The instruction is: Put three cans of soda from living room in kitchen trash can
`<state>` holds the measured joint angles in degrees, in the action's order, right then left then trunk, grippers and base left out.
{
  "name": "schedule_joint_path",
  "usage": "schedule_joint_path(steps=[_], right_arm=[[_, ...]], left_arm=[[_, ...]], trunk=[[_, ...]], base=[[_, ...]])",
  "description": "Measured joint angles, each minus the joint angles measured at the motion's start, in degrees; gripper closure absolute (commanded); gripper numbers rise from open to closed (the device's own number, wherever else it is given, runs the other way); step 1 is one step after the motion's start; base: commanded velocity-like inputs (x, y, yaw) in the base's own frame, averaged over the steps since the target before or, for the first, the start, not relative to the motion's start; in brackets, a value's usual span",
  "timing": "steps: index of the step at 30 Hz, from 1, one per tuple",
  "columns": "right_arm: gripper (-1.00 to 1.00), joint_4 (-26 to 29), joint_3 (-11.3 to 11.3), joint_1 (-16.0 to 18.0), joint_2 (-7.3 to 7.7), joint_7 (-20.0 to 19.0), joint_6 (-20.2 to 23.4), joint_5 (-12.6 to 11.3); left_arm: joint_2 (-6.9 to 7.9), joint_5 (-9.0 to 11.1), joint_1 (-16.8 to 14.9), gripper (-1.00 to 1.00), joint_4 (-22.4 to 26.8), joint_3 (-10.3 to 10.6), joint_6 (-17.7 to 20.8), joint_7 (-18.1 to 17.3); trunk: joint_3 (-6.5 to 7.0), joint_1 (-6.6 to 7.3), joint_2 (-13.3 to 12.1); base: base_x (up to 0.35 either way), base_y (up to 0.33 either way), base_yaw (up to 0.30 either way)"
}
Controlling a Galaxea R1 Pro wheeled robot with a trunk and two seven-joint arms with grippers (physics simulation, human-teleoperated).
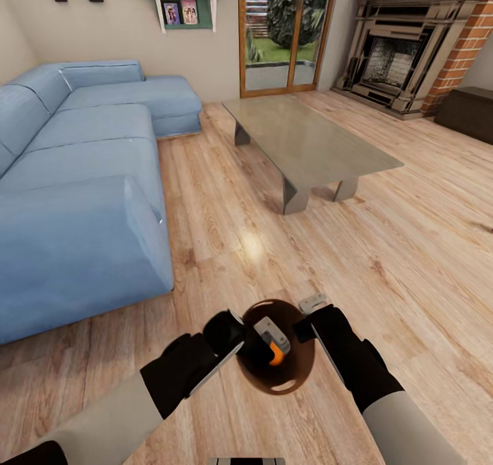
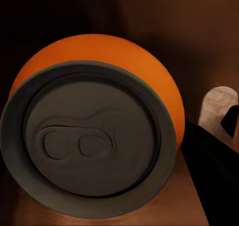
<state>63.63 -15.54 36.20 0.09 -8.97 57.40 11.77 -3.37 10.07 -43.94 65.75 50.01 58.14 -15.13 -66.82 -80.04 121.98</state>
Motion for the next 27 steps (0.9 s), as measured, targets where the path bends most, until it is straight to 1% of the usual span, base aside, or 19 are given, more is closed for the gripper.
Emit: schedule_joint_path(steps=[2, 6, 10, 18, 19, 27], right_arm=[[1.0, 0.0, -0.1, 0.0, -0.03, 0.0, 0.0, -0.3], [1.0, 0.0, -0.1, 0.0, -0.05, 0.0, 0.0, -0.3], [1.0, -0.1, -0.2, -0.1, -0.04, 0.0, 0.0, -0.2], [1.0, -0.1, -0.2, -0.1, -0.1, 0.0, 0.0, 0.0], [1.0, -0.1, -0.2, 0.0, -0.08, 0.0, 0.0, -0.1], [1.0, -0.1, -0.3, -0.1, -0.03, 0.0, 0.0, -0.1]], left_arm=[[-0.22, 0.0, 0.0, 1.0, -0.4, 0.1, 0.0, 0.9], [-0.25, 0.3, 0.0, 1.0, -0.7, 0.2, 0.0, 1.2], [-0.28, 1.2, 0.0, 1.0, -1.3, 0.2, 0.0, 1.4], [-0.28, 1.3, 0.0, 1.0, -1.3, 0.2, 0.0, 1.6], [-0.28, 1.3, 0.0, -1.0, -1.3, 0.2, 0.0, 1.6], [-0.28, 1.3, 0.0, -1.0, -1.3, 0.2, 0.0, 1.5]], trunk=[[0.0, 0.0, 0.0], [0.0, 0.0, 0.0], [0.0, 0.0, 0.0], [0.0, 0.0, 0.0], [0.0, 0.0, 0.0], [0.0, 0.0, 0.0]], base=[[0.0, 0.0, 0.0], [0.0, 0.0, 0.0], [0.0, 0.0, 0.0], [0.0, 0.0, 0.0], [0.0, 0.0, 0.0], [0.0, 0.0, 0.0]])
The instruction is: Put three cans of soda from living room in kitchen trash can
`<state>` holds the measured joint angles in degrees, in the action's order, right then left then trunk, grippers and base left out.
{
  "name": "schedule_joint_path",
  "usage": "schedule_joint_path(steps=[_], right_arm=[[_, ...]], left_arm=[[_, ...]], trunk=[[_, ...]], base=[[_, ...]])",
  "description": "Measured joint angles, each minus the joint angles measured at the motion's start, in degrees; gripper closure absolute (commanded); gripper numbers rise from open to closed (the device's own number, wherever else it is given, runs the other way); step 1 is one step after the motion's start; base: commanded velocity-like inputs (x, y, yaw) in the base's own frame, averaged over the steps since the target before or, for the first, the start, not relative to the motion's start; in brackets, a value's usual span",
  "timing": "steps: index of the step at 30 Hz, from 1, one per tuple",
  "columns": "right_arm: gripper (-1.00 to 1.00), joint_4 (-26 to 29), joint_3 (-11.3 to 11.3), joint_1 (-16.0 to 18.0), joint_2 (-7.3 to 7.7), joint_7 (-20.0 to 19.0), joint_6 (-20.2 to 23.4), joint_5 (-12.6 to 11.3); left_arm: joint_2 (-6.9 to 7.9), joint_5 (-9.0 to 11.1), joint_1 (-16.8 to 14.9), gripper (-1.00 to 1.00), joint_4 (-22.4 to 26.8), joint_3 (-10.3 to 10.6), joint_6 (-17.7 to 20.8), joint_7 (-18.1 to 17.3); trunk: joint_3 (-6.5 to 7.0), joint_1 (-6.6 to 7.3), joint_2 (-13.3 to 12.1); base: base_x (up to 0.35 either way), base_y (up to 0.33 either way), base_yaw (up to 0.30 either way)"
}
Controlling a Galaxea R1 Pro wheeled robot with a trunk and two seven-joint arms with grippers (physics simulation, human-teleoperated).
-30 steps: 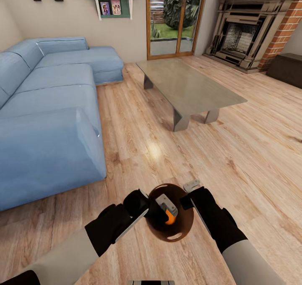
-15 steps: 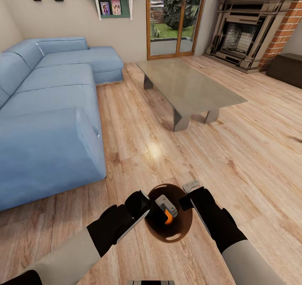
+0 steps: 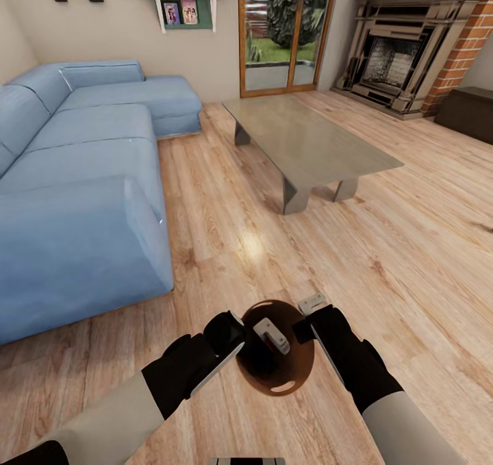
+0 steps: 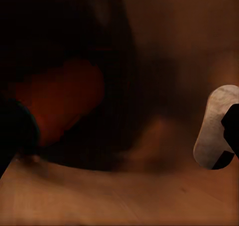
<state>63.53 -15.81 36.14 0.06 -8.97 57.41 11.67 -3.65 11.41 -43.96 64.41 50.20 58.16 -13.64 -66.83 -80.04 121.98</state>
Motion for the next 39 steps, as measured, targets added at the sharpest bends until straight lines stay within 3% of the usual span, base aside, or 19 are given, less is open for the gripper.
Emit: schedule_joint_path(steps=[14, 17, 19, 21, 22, 23, 28, 30, 31, 33, 36, 37, 38, 39], right_arm=[[1.0, -0.1, 0.0, 0.1, 0.0, 0.0, 0.0, -0.8], [1.0, -0.1, 0.0, 0.0, 0.03, 0.1, 0.0, 0.0], [1.0, -0.1, 0.0, 0.0, 0.04, 0.2, -0.1, 1.0], [1.0, -0.2, 0.0, 0.0, 0.04, 0.1, 0.0, 0.5], [1.0, -0.2, 0.0, 0.0, 0.03, 0.1, 0.0, 0.1], [1.0, -0.3, 0.0, 0.0, 0.03, 0.1, 0.0, -0.2], [1.0, -0.8, 0.1, 0.0, 0.04, 0.2, -0.1, 0.6], [1.0, -0.9, 0.1, 0.0, 0.03, 0.1, -0.1, 0.2], [1.0, -1.0, 0.1, 0.0, 0.03, 0.2, -0.1, 0.1], [1.0, -1.0, 0.1, 0.0, 0.04, 0.3, -0.1, 0.3], [1.0, -1.1, 0.1, 0.0, 0.04, 0.4, -0.1, 0.5], [1.0, -1.1, 0.1, 0.0, 0.04, 0.4, -0.1, 0.4], [1.0, -1.1, 0.1, 0.0, 0.05, 0.4, -0.1, 0.2], [1.0, -1.1, 0.1, 0.0, 0.06, 0.4, -0.1, 0.2]], left_arm=[[0.71, 0.4, 0.0, -1.0, 1.2, 0.0, 0.1, -0.4], [0.8, -1.2, 0.0, -1.0, 4.4, -0.1, 0.0, -0.4], [0.89, -1.0, 0.1, -1.0, 7.6, -0.2, 0.0, -1.0], [2.23, -0.8, 0.1, -1.0, 11.9, -0.3, 0.5, -3.5], [3.39, -0.8, 0.1, -1.0, 13.7, -0.4, 0.7, -5.1], [5.51, -0.8, 0.1, -1.0, 16.1, -0.6, 0.7, -8.6], [9.53, -0.8, 0.1, -1.0, 18.4, -1.3, 0.3, -17.2], [11.4, -0.8, 0.1, -1.0, 18.9, -3.4, 0.0, -20.5], [12.58, -0.9, 0.1, -1.0, 19.1, -5.7, -0.2, -22.7], [13.83, -0.8, 0.1, -1.0, 19.2, -8.0, -1.0, -25.1], [16.84, -0.8, 0.2, -1.0, 19.1, -11.8, -4.2, -30.3], [18.5, -0.8, 0.3, -1.0, 19.1, -13.9, -5.7, -32.9], [20.99, -0.7, 1.4, -1.0, 18.9, -19.5, -8.0, -37.9], [21.63, -0.5, 2.0, -1.0, 18.9, -21.7, -8.6, -39.2]], trunk=[[0.01, 0.0, 0.0], [0.0, 0.0, 0.0], [0.0, 0.0, 0.0], [0.0, 0.0, 0.0], [0.01, 0.0, 0.0], [0.0, 0.0, 0.0], [0.0, 0.0, 0.0], [0.0, 0.0, 0.0], [0.01, 0.0, 0.0], [0.0, 0.0, 0.0], [0.01, 0.0, 0.0], [0.01, 0.0, 0.0], [0.01, 0.0, 0.0], [0.0, 0.0, 0.0]], base=[[0.0, 0.0, 0.0], [0.0, 0.0, 0.0], [0.0, 0.0, 0.0], [0.0, 0.0, 0.0], [0.0, 0.0, 0.0], [0.0, 0.0, 0.0], [0.0, 0.0, 0.0], [0.0, 0.0, 0.0], [0.0, 0.0, 0.0], [0.0, 0.0, 0.0], [0.0, 0.0, 0.0], [0.0, 0.0, 0.0], [0.0, 0.0, 0.0], [0.0, 0.0, 0.0]])
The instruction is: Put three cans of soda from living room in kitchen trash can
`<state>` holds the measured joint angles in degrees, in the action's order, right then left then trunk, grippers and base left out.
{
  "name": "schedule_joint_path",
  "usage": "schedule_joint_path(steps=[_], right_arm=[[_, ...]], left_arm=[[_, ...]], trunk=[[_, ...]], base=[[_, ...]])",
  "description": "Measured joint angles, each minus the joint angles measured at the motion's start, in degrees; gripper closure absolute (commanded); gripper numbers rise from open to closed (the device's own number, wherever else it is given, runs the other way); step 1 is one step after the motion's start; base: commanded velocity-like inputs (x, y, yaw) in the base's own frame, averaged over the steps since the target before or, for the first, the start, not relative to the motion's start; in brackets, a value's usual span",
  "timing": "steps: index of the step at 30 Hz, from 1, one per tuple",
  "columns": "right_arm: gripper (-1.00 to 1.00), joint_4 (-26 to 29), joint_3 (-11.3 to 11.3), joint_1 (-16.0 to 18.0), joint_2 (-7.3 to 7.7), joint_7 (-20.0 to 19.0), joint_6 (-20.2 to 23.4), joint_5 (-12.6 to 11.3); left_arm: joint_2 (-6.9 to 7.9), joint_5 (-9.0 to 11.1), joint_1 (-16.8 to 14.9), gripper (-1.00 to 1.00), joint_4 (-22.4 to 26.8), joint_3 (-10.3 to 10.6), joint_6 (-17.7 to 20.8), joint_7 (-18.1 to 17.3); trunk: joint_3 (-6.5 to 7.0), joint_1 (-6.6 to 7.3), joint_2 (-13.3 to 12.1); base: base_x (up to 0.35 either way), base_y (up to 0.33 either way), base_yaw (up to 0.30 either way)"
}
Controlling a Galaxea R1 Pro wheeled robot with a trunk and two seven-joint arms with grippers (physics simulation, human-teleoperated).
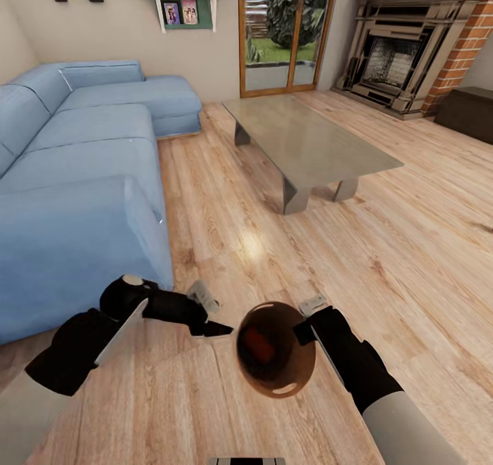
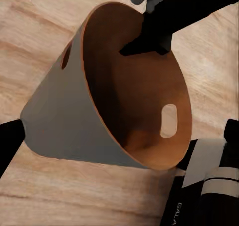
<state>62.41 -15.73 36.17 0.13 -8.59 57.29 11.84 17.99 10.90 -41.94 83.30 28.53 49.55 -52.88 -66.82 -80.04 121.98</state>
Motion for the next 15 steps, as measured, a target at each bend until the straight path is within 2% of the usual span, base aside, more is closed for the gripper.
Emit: schedule_joint_path(steps=[1, 2, 3, 4, 5, 6, 7, 8, 10, 12, 13, 15], right_arm=[[1.0, 0.0, 0.0, 0.0, 0.01, 0.0, 0.0, 0.0], [1.0, 0.0, 0.0, 0.0, 0.01, 0.0, 0.0, 0.1], [1.0, 0.0, 0.0, 0.0, 0.03, 0.0, 0.0, 0.2], [1.0, 0.0, 0.0, 0.0, 0.03, 0.0, 0.0, 0.2], [1.0, 0.0, 0.1, 0.0, 0.04, 0.0, 0.0, 0.2], [1.0, 0.0, 0.1, 0.0, 0.05, 0.0, 0.0, 0.1], [1.0, 0.0, 0.2, 0.0, 0.08, 0.0, 0.0, 0.1], [1.0, 0.0, 0.2, 0.0, 0.1, 0.0, 0.0, 0.1], [1.0, 0.0, 0.3, -0.1, 0.23, 0.0, 0.0, 0.0], [1.0, 0.0, 0.5, -0.1, 0.45, -0.1, 0.0, 0.0], [1.0, 0.1, 0.9, 0.0, 0.8, -0.3, -0.2, -0.2], [1.0, 0.3, 1.1, -0.1, 1.47, -0.6, -0.3, -0.2]], left_arm=[[0.56, 0.0, 1.3, -1.0, -0.1, -3.7, -1.3, -2.4], [0.59, 0.1, 1.4, -1.0, -0.1, -3.9, -1.4, -2.5], [0.94, 0.0, 2.6, -1.0, -0.2, -7.6, -3.0, -5.3], [1.09, -0.1, 3.3, -1.0, -0.4, -9.5, -3.8, -6.9], [1.3, -0.2, 4.3, -1.0, -1.3, -12.5, -5.5, -9.7], [1.37, -0.2, 4.8, -1.0, -2.1, -14.0, -6.4, -11.1], [1.49, -0.2, 5.4, -1.0, -3.9, -16.8, -8.1, -13.3], [1.54, -0.2, 5.6, -1.0, -5.0, -18.4, -9.0, -14.2], [1.64, -0.4, 6.2, -1.0, -9.2, -23.4, -12.6, -16.7], [1.63, -0.8, 6.6, -1.0, -12.6, -25.5, -16.0, -17.1], [1.6, -3.8, 7.1, -1.0, -18.1, -27.0, -21.9, -14.2], [1.42, -5.4, 7.5, -1.0, -21.8, -27.4, -25.8, -10.7]], trunk=[[0.0, 0.0, 0.0], [0.0, 0.0, 0.0], [0.0, 0.0, 0.0], [0.0, 0.0, 0.0], [0.0, 0.0, 0.0], [0.0, 0.0, 0.0], [0.0, 0.0, 0.0], [0.0, 0.0, 0.0], [0.0, 0.0, 0.0], [0.0, 0.0, 0.0], [-0.01, -0.01, 0.0], [0.0, 0.0, 0.0]], base=[[0.0, 0.0, 0.0], [0.0, 0.0, 0.0], [0.0, 0.0, 0.0], [0.0, 0.0, 0.0], [0.0, 0.0, 0.0], [0.0, 0.0, 0.0], [0.0, 0.0, 0.0], [0.0, 0.0, 0.0], [0.0, 0.0, 0.0], [0.0, 0.0, 0.0], [0.0, 0.0, 0.0], [0.0, 0.0, 0.0]])
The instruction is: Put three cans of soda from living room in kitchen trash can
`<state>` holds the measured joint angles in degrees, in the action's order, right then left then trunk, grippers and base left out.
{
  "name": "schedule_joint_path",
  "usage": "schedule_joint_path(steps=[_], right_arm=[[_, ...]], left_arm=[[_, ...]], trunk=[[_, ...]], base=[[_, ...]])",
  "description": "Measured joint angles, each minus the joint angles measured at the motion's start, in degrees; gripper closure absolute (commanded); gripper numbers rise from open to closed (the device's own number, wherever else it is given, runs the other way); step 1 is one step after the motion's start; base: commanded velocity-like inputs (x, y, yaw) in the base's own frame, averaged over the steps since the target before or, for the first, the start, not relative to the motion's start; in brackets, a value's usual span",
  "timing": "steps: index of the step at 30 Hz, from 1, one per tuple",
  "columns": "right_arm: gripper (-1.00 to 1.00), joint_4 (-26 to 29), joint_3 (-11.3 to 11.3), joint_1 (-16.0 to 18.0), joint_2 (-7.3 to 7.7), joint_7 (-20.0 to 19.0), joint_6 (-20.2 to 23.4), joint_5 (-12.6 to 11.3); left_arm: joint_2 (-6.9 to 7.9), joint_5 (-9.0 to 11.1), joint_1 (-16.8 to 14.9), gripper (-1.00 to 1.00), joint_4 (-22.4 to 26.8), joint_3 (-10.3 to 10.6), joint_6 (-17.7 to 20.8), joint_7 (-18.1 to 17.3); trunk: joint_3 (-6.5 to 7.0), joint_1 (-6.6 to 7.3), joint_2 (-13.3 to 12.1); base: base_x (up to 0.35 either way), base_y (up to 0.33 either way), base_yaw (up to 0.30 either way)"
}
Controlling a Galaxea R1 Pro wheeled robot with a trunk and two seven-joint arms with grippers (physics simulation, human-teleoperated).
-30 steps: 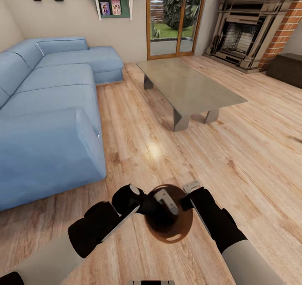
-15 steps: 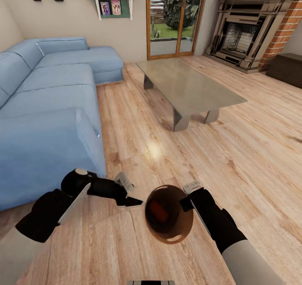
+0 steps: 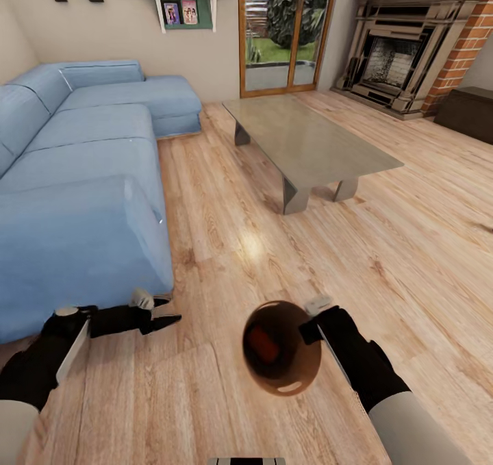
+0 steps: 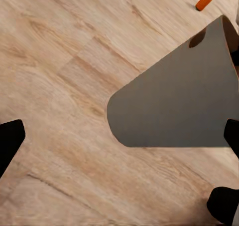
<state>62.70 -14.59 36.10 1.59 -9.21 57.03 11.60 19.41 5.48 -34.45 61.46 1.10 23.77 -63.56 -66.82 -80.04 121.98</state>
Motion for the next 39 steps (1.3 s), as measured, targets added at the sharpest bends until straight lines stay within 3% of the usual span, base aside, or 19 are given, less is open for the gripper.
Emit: schedule_joint_path(steps=[4, 7, 8, 9, 10, 12, 16, 18, 20, 23, 25, 28, 30, 34, 35, 36, 39], right_arm=[[1.0, 0.6, 0.4, -0.1, 2.62, -1.3, -0.4, 0.3], [1.0, 1.2, 2.3, -0.2, 4.64, -3.3, -0.7, -0.4], [1.0, 2.2, 3.7, -0.4, 7.04, -5.7, -0.6, -2.7], [1.0, 3.2, 6.1, -0.4, 7.74, -5.9, -0.8, -2.3], [1.0, 5.0, 6.7, -0.3, 8.22, -5.8, -1.3, 1.0], [1.0, 7.8, 7.6, -0.6, 10.43, -6.7, -1.5, 2.4], [1.0, 10.1, 8.7, -2.0, 13.02, -10.2, -2.0, -1.7], [1.0, 10.9, 12.3, -3.8, 15.08, -16.1, -6.6, -0.8], [1.0, 11.3, 18.6, -6.3, 16.21, -24.0, -14.1, 0.8], [1.0, 11.4, 21.4, -9.1, 16.38, -27.7, -19.3, -0.7], [1.0, 11.4, 22.4, -11.5, 16.4, -28.5, -24.6, 0.3], [1.0, 11.1, 23.1, -14.3, 16.44, -29.4, -31.0, 0.5], [1.0, 10.9, 23.6, -14.8, 16.48, -29.7, -32.7, -0.6], [1.0, 6.9, 27.9, -16.2, 16.33, -29.6, -36.5, 0.5], [1.0, 4.3, 30.6, -16.8, 16.03, -30.1, -39.7, -1.0], [1.0, 3.3, 32.3, -17.0, 15.92, -29.3, -42.3, -0.4], [1.0, 0.5, 34.4, -17.3, 15.87, -29.0, -45.1, -0.7]], left_arm=[[-0.32, -0.7, 2.1, -1.0, -6.7, -0.4, -8.7, 6.2], [-0.44, -0.8, 3.5, -1.0, -9.0, -0.5, -12.3, 8.3], [-0.54, -0.9, 4.7, -1.0, -10.3, -0.5, -15.6, 11.4], [-0.59, -0.9, 5.1, -1.0, -10.5, -0.5, -16.4, 12.4], [-0.66, -0.9, 5.5, -1.0, -10.6, -0.5, -17.2, 13.4], [-0.94, -1.0, 7.1, -1.0, -10.9, -0.5, -19.6, 17.2], [-1.11, -1.1, 8.4, -1.0, -11.8, -0.5, -23.0, 19.3], [-1.21, -1.2, 9.1, -1.0, -12.5, -0.5, -25.4, 20.1], [-1.59, -1.0, 10.3, -1.0, -12.5, -0.5, -26.7, 20.3], [-1.74, -0.8, 12.0, -1.0, -12.6, -0.6, -27.1, 20.3], [-1.78, -0.7, 12.6, -1.0, -12.4, -0.6, -27.2, 20.2], [-1.83, -0.7, 13.1, -1.0, -12.6, -0.6, -27.4, 20.4], [-1.87, -0.7, 13.2, -1.0, -12.7, -0.6, -27.4, 20.4], [-1.91, -0.8, 13.4, -1.0, -13.0, -0.7, -27.6, 20.6], [-1.96, -0.6, 13.5, -1.0, -13.1, -0.7, -27.8, 20.6], [-1.97, 0.0, 13.5, -1.0, -13.1, -0.6, -27.8, 20.6], [-2.03, 1.0, 13.5, -1.0, -13.2, -0.6, -27.9, 20.6]], trunk=[[0.0, 0.0, 0.0], [0.01, 0.0, 0.0], [-0.01, 0.0, 0.0], [0.0, 0.0, 0.0], [0.01, 0.01, 0.0], [0.0, 0.0, 0.0], [0.0, 0.0, 0.0], [0.0, 0.0, 0.0], [0.0, 0.01, 0.0], [-0.01, 0.0, 0.0], [0.0, 0.0, 0.0], [0.0, 0.0, 0.0], [0.0, 0.0, 0.0], [0.0, 0.0, 0.0], [0.0, 0.0, 0.0], [0.0, 0.0, 0.0], [0.01, 0.0, 0.0]], base=[[0.0, 0.0, 0.0], [0.0, 0.0, 0.0], [0.0, 0.0, 0.0], [0.0, 0.0, 0.0], [0.0, 0.0, 0.0], [0.0, 0.0, 0.0], [0.0, 0.0, 0.0], [0.0, 0.0, 0.0], [0.0, 0.0, 0.0], [0.0, 0.0, 0.0], [0.0, 0.0, 0.0], [0.0, 0.0, 0.0], [0.0, 0.0, 0.0], [0.0, 0.0, 0.0], [0.0, 0.0, 0.0], [0.0, 0.0, 0.0], [0.0, 0.0, -0.006]])
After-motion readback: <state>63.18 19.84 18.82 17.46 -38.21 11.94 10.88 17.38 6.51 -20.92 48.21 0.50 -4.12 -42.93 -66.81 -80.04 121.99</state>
